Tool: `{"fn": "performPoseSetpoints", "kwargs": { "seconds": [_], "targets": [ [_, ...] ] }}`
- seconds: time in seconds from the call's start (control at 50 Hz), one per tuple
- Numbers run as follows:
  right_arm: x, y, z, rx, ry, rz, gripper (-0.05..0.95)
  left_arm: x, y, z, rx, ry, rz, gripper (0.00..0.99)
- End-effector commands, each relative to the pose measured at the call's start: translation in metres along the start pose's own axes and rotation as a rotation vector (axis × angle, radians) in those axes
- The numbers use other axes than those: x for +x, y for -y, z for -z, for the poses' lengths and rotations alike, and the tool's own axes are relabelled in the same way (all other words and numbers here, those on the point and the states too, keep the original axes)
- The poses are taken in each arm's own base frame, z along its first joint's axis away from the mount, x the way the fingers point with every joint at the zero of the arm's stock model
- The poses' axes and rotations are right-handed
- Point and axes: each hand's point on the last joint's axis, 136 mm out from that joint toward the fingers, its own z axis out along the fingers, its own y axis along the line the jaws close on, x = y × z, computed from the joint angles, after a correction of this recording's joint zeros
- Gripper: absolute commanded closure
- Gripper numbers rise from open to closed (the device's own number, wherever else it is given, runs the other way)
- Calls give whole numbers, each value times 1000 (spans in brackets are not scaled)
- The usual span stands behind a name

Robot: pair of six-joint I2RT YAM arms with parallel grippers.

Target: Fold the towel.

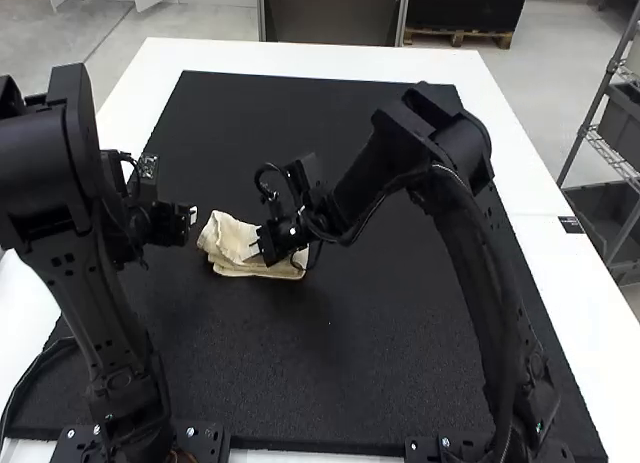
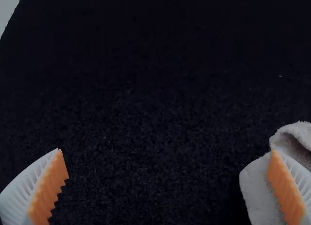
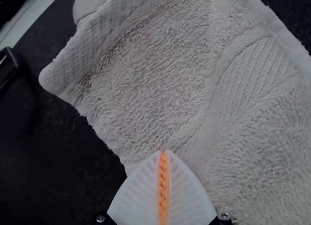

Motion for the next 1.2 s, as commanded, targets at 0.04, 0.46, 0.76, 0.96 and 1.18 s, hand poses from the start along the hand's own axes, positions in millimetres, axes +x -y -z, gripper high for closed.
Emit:
{"fn": "performPoseSetpoints", "kwargs": {
  "seconds": [0.04, 0.46, 0.76, 0.96, 1.18],
  "targets": [
    [15, 10, -2, 0, -20, -6, 920, -1, 5, 4, 20, 14, 8, 36],
    [-72, -38, 46, -38, 140, 57, 920, -6, 8, 5, 30, 30, 4, 36],
    [-117, -65, 111, -16, 270, 113, 920, -44, 14, 13, 58, 129, 2, 36],
    [-128, -64, 162, 54, 361, 130, 920, -82, 32, 24, 100, 216, 23, 36],
    [-137, -58, 218, 145, 470, 142, 920, -121, 60, 42, 166, 308, 47, 36]
  ]
}}
